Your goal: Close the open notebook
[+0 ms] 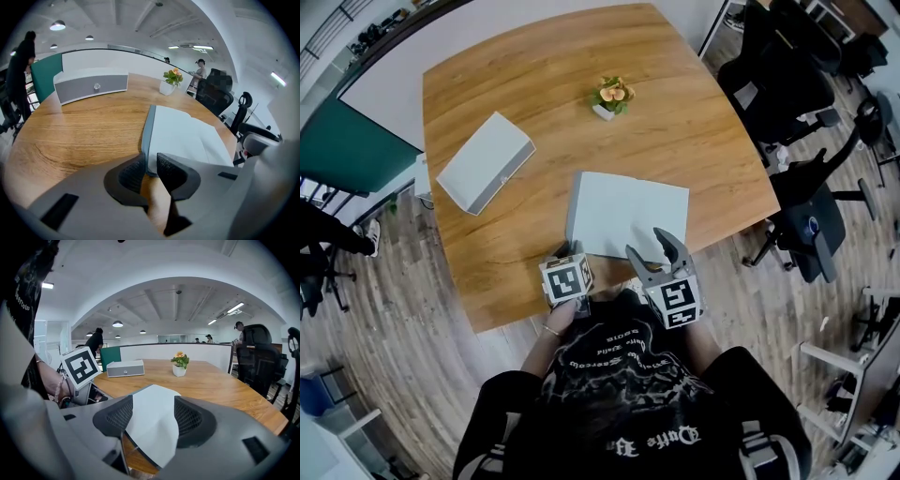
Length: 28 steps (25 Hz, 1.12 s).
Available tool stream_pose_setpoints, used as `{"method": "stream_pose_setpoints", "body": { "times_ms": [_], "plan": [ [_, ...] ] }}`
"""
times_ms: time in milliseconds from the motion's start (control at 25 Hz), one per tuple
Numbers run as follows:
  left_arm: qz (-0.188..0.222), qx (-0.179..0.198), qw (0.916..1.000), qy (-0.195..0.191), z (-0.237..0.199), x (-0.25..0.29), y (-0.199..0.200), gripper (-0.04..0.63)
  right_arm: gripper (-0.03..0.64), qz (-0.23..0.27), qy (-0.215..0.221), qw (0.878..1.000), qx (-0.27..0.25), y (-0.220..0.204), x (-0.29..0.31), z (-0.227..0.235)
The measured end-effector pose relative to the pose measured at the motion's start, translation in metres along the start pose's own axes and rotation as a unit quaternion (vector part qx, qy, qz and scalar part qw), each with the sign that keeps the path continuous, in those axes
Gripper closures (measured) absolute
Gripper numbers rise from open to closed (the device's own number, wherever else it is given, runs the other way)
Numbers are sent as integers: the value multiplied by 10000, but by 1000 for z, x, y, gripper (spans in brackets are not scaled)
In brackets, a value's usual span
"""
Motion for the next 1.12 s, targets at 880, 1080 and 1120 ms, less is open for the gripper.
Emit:
{"method": "stream_pose_setpoints", "body": {
  "times_ms": [880,1080,1120],
  "plan": [
    [998,547,9935,-49,13,-29,13,555,385,44,-500,9985,239,-8,-24,11],
    [1386,696,9878,-163,27,-46,20,557,385,98,-641,9975,293,-8,-38,17],
    [1456,758,9863,-179,31,-49,22,557,385,98,-651,9974,298,-10,-41,17]
  ]
}}
Point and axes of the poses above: the fingertips, and each gripper's own axes: x forward along the fingers, z to its right, y out of its top, the point moved 8 cm from there along -x, backward along the fingers, and after that the axes turned 11 degrees about z, right-handed, at the moved point
